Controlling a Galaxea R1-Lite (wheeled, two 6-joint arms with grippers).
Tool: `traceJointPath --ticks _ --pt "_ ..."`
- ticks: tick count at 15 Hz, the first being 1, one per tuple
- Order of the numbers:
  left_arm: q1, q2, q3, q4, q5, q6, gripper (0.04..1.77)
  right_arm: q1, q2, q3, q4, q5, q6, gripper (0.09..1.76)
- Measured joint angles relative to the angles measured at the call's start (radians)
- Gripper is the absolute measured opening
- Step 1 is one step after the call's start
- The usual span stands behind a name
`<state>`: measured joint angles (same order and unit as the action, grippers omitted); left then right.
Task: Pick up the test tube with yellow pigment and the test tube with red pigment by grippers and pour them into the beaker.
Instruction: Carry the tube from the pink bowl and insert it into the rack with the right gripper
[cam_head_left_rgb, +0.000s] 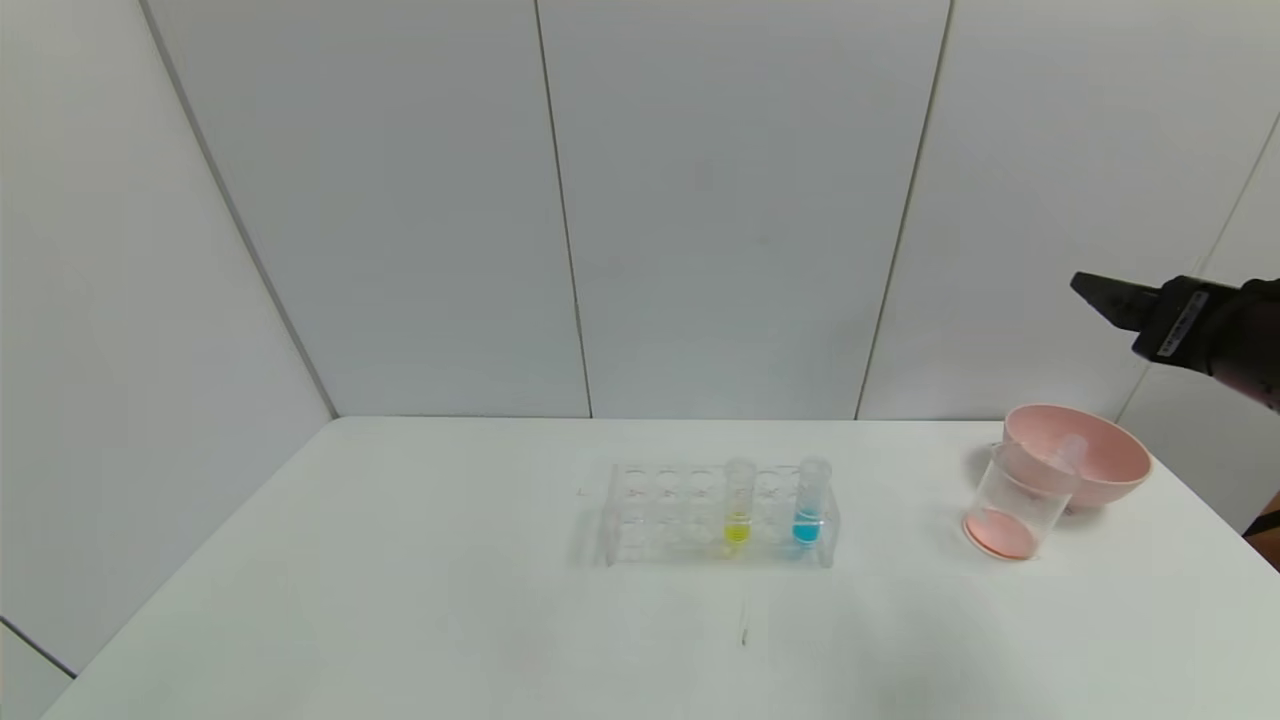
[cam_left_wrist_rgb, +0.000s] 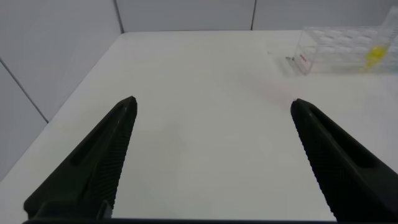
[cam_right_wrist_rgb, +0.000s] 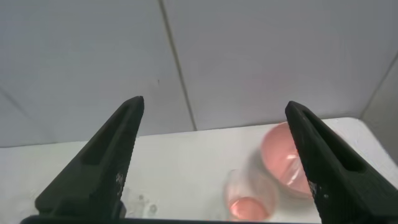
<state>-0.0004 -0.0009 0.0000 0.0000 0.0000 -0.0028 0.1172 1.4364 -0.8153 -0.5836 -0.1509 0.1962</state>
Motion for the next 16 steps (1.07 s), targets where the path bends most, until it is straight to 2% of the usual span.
traceJointPath --ticks 4,5,7,10,12,16 --pt "0.000 0.000 0.000 0.000 0.000 0.000 1.76 0.433 -0.101 0.119 -0.038 -0.366 0.037 1.66" --pt "0.000 0.000 0.000 0.000 0.000 0.000 1.76 0.526 -0.105 0.161 -0.092 -0.456 0.031 1.66" --pt "0.000 0.000 0.000 0.000 0.000 0.000 1.76 0.658 -0.070 0.254 -0.249 -0.571 0.000 1.67" --pt "0.000 0.000 0.000 0.000 0.000 0.000 1.76 0.795 0.047 0.353 -0.463 -0.636 -0.056 1.68" --pt "0.000 0.000 0.000 0.000 0.000 0.000 1.76 0.859 0.135 0.372 -0.520 -0.647 -0.069 1.69" --pt "0.000 0.000 0.000 0.000 0.000 0.000 1.76 0.905 0.323 0.338 -0.621 -0.649 -0.067 1.70"
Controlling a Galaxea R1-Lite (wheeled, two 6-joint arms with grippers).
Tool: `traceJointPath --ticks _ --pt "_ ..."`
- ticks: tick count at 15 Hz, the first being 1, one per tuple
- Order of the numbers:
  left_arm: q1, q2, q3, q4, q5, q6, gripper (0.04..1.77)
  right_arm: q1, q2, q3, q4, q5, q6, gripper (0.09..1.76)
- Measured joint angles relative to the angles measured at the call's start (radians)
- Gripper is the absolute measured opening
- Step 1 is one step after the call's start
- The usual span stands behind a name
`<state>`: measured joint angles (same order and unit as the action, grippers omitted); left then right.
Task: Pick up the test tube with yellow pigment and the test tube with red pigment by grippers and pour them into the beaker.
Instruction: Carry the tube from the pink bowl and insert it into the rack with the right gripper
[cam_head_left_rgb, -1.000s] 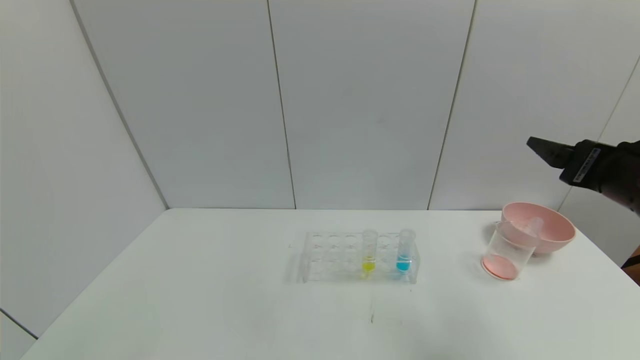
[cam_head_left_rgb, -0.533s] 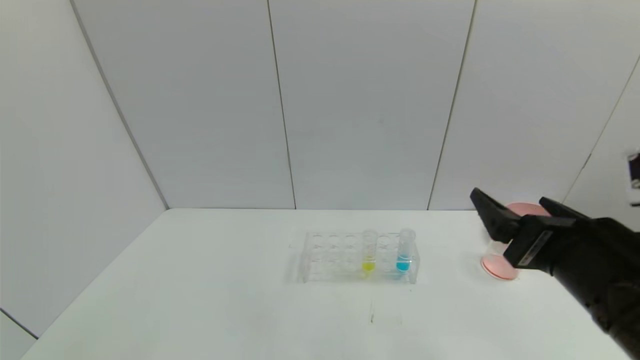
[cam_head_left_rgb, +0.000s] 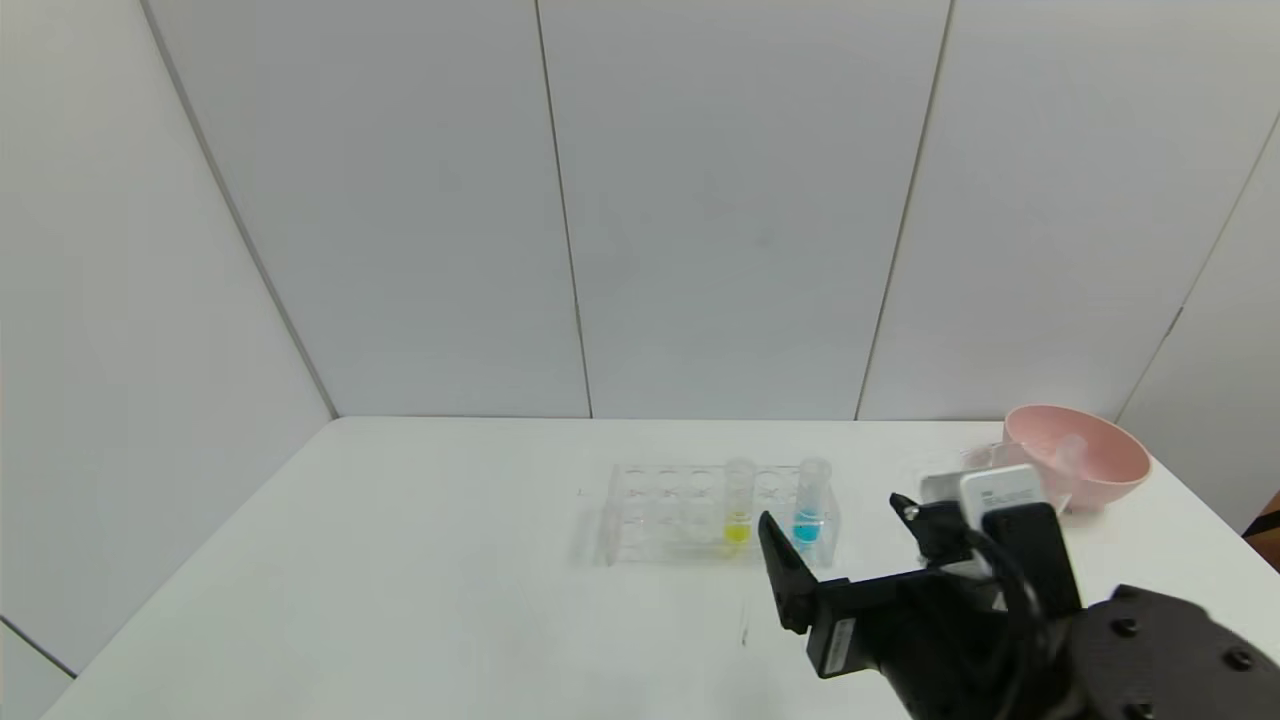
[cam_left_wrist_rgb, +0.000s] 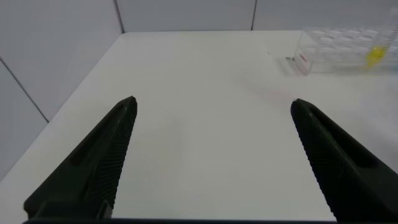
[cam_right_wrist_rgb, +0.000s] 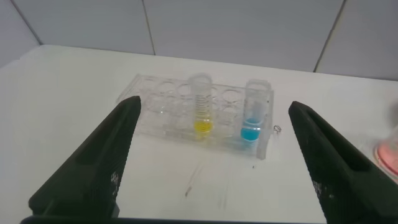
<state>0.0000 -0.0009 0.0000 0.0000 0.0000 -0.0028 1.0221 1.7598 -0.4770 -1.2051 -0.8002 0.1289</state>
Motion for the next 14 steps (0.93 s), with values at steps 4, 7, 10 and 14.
traceJointPath --ticks 4,7,10,14 --pt "0.000 0.000 0.000 0.000 0.000 0.000 1.76 -0.001 0.188 -0.077 -0.076 0.003 0.026 1.70" --pt "0.000 0.000 0.000 0.000 0.000 0.000 1.76 -0.016 0.311 -0.155 -0.082 0.002 0.061 1.70" --pt "0.000 0.000 0.000 0.000 0.000 0.000 1.76 -0.068 0.390 -0.220 -0.082 0.008 0.072 1.70" --pt "0.000 0.000 0.000 0.000 0.000 0.000 1.76 -0.136 0.463 -0.316 -0.076 0.040 0.070 1.70"
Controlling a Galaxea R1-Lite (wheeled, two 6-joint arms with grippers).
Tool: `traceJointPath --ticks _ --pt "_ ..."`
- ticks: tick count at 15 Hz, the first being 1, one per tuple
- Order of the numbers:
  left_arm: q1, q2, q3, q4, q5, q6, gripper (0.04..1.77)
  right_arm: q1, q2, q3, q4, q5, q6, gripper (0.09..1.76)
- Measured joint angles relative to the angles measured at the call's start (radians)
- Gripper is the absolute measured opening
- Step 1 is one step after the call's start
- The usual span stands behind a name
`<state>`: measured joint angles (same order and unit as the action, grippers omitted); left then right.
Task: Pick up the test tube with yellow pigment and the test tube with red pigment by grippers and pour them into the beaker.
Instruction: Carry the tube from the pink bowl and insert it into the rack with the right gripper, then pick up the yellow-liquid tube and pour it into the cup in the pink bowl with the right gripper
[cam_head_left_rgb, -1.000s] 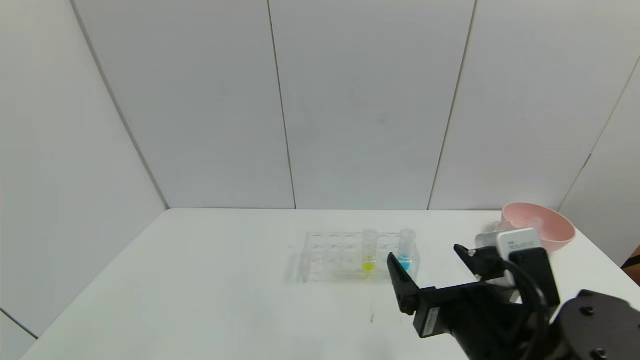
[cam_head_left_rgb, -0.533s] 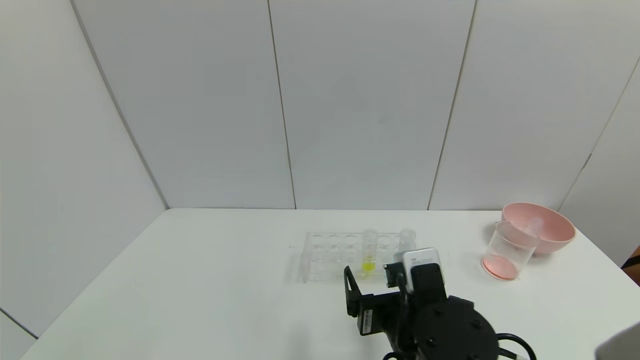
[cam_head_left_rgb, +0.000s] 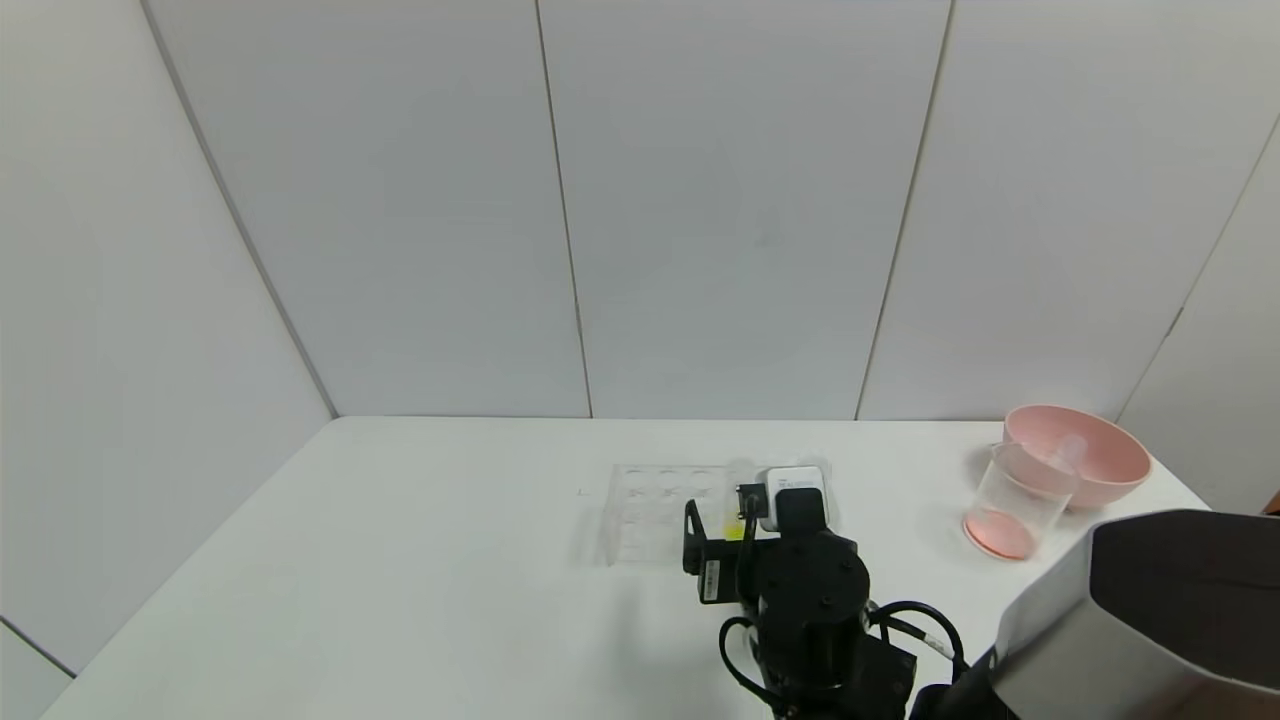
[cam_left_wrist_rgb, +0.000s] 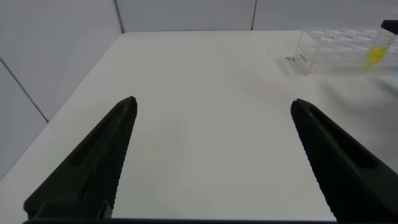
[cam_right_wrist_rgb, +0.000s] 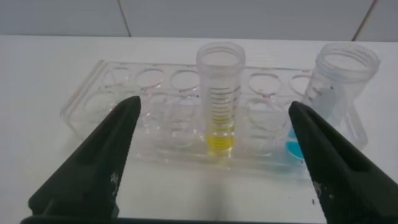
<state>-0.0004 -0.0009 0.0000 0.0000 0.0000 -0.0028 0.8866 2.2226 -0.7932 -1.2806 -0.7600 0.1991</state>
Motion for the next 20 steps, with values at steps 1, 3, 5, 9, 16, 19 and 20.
traceJointPath --ticks 1,3,5,9,16,19,20 --pt "0.000 0.000 0.000 0.000 0.000 0.000 1.76 -0.012 0.016 -0.020 0.002 0.023 -0.001 1.70" --pt "0.000 0.000 0.000 0.000 0.000 0.000 1.76 -0.029 0.047 -0.053 0.004 0.040 -0.003 1.70" --pt "0.000 0.000 0.000 0.000 0.000 0.000 1.76 -0.045 0.073 -0.079 0.016 0.042 -0.003 1.70" --pt "0.000 0.000 0.000 0.000 0.000 0.000 1.76 -0.074 0.095 -0.116 0.055 0.040 -0.003 1.26" --pt "0.000 0.000 0.000 0.000 0.000 0.000 1.76 -0.095 0.097 -0.147 0.064 0.083 -0.005 0.50" --pt "0.000 0.000 0.000 0.000 0.000 0.000 1.76 -0.096 0.091 -0.150 0.064 0.083 -0.007 0.50" --pt "0.000 0.000 0.000 0.000 0.000 0.000 1.76 -0.097 0.086 -0.150 0.062 0.082 -0.013 0.50"
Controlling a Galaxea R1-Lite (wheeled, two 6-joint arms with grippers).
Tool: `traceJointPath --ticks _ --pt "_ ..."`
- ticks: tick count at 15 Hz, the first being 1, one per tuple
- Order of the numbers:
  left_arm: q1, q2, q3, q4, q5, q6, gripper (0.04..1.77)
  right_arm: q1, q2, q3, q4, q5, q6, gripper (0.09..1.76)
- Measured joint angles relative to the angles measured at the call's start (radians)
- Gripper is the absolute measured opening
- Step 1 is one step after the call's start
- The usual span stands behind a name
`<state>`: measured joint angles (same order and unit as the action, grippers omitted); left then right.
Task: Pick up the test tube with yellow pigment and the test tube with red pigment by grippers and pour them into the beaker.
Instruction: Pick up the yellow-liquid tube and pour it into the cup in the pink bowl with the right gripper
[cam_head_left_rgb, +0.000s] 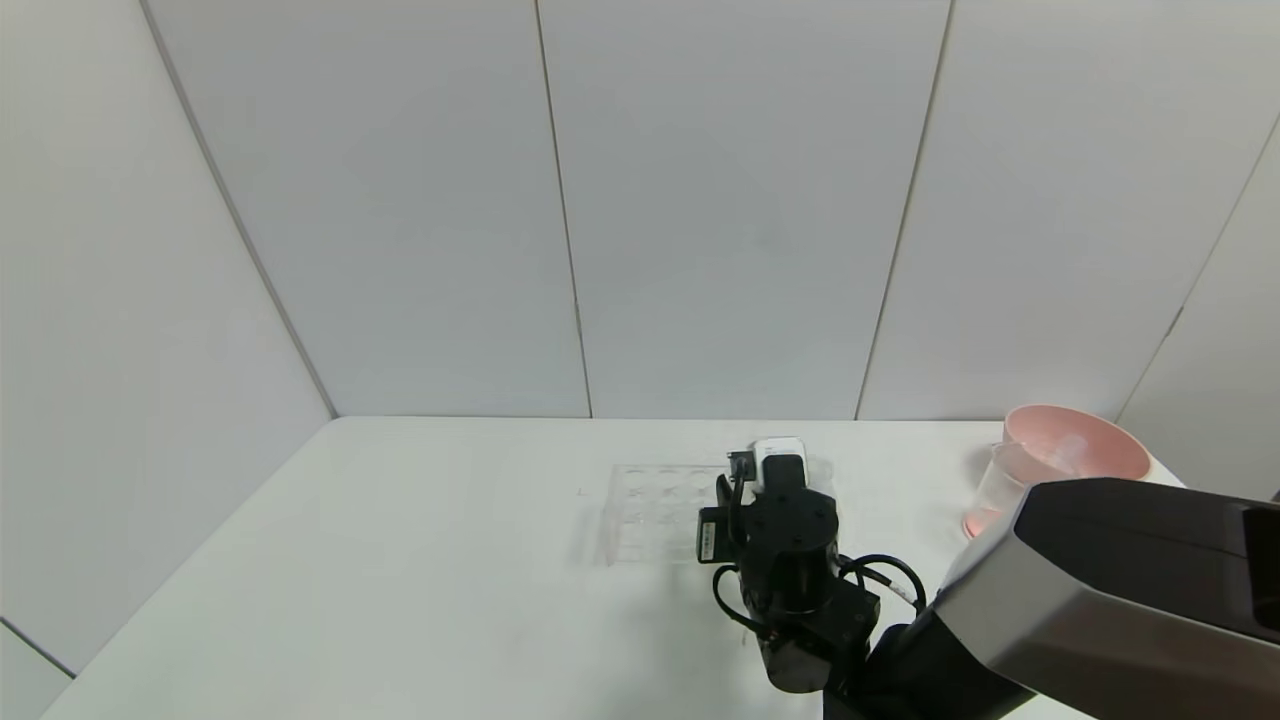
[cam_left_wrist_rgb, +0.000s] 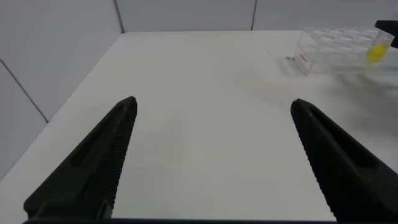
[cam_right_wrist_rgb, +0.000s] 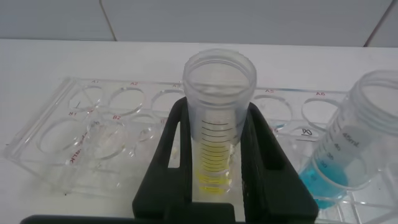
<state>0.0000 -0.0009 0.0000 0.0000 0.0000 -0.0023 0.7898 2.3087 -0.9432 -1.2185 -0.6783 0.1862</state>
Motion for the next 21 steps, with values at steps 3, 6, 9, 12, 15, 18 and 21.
traceJointPath --ticks 3,6,9,12,15,18,21 --pt "0.000 0.000 0.000 0.000 0.000 0.000 1.76 0.000 -0.032 -0.006 -0.001 0.003 -0.046 0.50" --pt "0.000 0.000 0.000 0.000 0.000 0.000 1.76 -0.003 -0.089 -0.019 0.006 0.055 -0.081 0.50" --pt "0.000 0.000 0.000 0.000 0.000 0.000 1.76 -0.009 -0.179 -0.022 0.037 0.090 -0.087 0.50" --pt "0.000 0.000 0.000 0.000 0.000 0.000 1.76 -0.047 -0.288 -0.010 0.081 0.094 -0.089 0.50" --pt "0.000 0.000 0.000 0.000 0.000 0.000 1.76 -0.149 -0.411 0.044 0.126 0.096 -0.115 0.50" --pt "0.000 0.000 0.000 0.000 0.000 0.000 1.76 -0.308 -0.529 0.152 0.132 0.171 -0.127 0.50" --pt "0.000 0.000 0.000 0.000 0.000 0.000 1.76 -0.516 -0.610 0.276 0.099 0.314 -0.155 0.50"
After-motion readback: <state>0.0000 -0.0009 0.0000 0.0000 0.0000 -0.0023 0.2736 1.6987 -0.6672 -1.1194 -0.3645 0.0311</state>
